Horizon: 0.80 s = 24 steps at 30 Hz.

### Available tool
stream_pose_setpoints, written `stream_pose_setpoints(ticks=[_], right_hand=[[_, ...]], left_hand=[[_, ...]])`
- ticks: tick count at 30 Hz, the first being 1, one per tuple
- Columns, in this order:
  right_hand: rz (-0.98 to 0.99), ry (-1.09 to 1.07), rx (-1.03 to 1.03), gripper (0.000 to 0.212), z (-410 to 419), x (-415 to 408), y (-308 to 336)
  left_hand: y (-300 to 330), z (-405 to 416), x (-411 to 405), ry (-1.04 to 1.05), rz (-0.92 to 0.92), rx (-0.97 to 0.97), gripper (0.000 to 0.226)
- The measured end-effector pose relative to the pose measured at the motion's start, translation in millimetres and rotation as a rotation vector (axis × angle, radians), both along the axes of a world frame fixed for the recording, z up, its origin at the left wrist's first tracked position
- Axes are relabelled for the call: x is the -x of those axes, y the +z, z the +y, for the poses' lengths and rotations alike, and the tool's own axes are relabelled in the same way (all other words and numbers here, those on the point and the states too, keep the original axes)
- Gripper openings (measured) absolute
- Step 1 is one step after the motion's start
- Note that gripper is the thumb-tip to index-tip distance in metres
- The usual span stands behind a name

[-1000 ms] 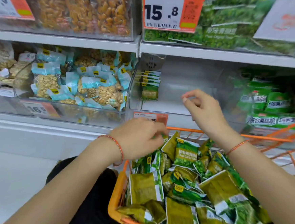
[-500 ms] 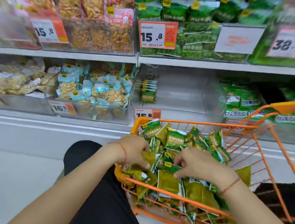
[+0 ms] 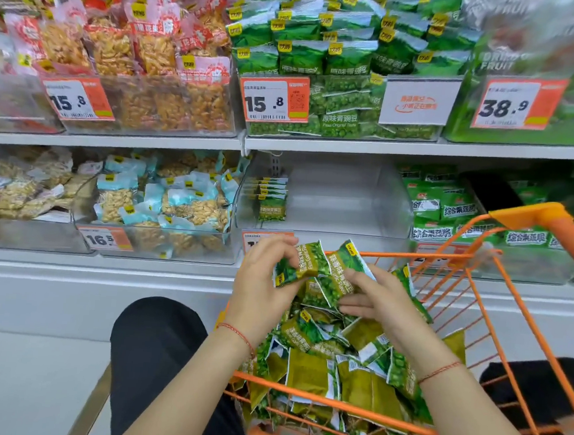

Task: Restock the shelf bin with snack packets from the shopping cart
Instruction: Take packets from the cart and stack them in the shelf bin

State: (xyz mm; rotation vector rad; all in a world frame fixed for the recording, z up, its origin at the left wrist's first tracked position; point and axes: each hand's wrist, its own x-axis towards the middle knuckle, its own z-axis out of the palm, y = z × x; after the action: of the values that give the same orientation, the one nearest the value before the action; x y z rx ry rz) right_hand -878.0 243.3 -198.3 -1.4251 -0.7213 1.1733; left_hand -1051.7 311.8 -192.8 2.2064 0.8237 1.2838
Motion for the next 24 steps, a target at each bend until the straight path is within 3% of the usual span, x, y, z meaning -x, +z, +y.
stream_pose_setpoints(ticks=[7,13,16,21,24], right_hand=[[0.052,0.054,-0.048,0.029,-4,0,2],[0.012,0.005,0.023,0.022,-5,-6,2],[0.024,-0.020,0.060,0.044,-5,-9,1],[0.125,0.044,0.110,0.026,-7,-9,2],[0.161,0.142,0.112,0.031,-10,-6,3]], left_hand=[[-5,-10,-20,-0.003,0.011,-0.016,0.042],[-1,-4,-17,0.118,0.236,-0.072,0.035],[3,-3,-11,0.105,0.341,-0.129,0.033],[15,-8,-11,-0.079,0.293,-0.159,0.040],[9,-6,-14,-0.205,0.271,-0.113,0.042]])
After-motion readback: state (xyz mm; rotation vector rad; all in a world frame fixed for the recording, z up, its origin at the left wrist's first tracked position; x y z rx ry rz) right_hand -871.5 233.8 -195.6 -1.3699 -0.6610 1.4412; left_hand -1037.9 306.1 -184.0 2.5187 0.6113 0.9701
